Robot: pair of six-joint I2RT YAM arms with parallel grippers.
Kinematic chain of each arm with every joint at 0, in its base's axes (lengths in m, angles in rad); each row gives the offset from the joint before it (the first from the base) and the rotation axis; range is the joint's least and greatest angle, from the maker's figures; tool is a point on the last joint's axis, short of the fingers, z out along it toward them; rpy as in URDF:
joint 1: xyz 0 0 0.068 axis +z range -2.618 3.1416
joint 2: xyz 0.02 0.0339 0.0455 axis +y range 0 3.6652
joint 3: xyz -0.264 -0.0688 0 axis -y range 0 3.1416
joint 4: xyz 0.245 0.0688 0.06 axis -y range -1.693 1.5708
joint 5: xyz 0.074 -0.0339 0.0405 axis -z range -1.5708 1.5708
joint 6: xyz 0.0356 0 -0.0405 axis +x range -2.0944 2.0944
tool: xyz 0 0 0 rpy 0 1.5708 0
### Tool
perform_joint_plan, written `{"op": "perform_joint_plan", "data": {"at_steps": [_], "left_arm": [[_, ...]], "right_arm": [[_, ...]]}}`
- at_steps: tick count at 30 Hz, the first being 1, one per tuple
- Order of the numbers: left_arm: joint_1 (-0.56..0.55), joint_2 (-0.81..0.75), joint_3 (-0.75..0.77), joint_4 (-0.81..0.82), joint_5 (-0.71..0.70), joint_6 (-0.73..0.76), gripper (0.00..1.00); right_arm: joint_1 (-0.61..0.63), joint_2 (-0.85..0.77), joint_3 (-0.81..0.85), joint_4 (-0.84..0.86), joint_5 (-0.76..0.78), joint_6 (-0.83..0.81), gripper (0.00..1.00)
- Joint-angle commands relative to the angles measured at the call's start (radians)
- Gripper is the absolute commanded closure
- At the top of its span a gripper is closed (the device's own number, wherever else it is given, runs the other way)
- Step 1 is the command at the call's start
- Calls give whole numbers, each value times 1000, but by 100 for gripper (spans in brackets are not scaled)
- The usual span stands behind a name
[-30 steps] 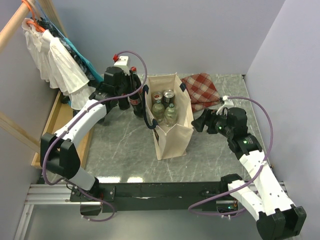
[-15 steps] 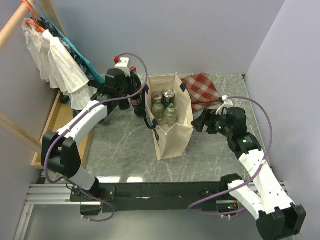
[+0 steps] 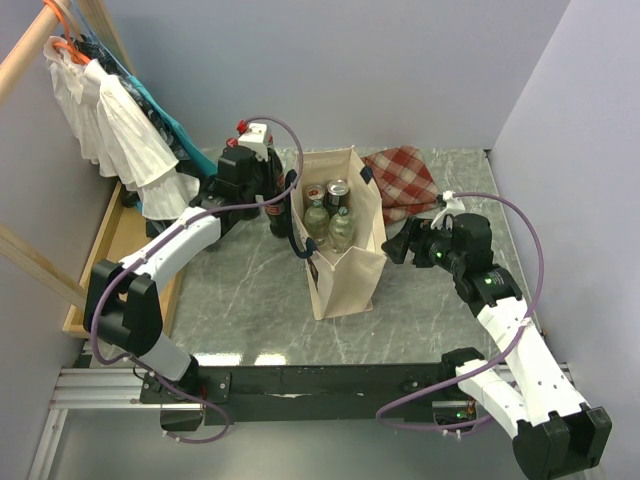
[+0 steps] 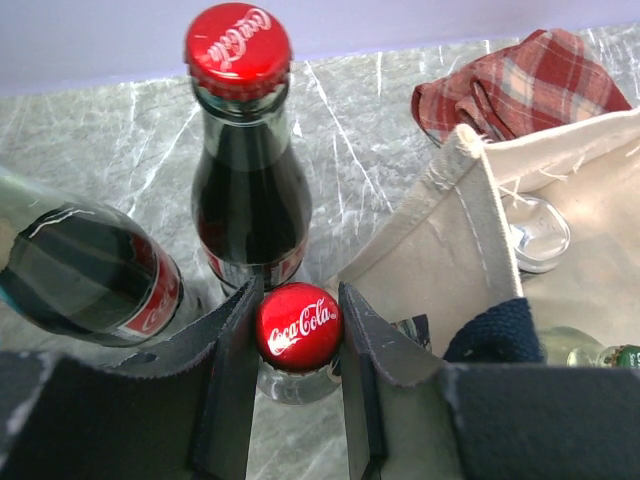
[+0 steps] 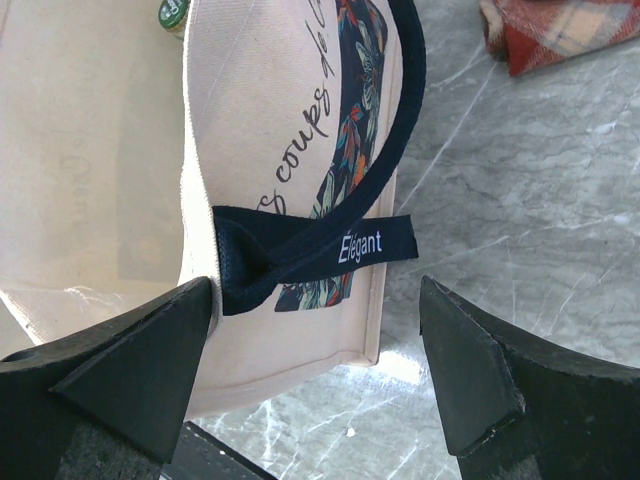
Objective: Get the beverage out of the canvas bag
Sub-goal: Place the drink at the center of the board.
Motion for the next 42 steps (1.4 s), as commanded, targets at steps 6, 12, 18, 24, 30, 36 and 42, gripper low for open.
{"op": "perform_joint_plan", "data": {"at_steps": [6,12,18,24,30,36,42], "left_arm": [[-56,-40,23,234,-73,62,99],[-79,-31,12,243,-107,94,99],[-83,-30,3,248,-134,100,99],[-85,-20,3,245,-182,101,99],[-85,-5,22,234,-188,102,99],[-85,4,19,246,-186,97,99],[-85,0,8,249,-191,82,96]], "right_arm": [[4,7,28,-4,21,-26,11],[6,10,25,-4,22,-27,11],[6,9,23,-3,22,-26,11],[6,13,24,-1,22,-26,11],[4,17,24,-3,24,-26,11],[6,16,24,-6,25,-27,11],[6,17,24,-6,25,-27,11]]}}
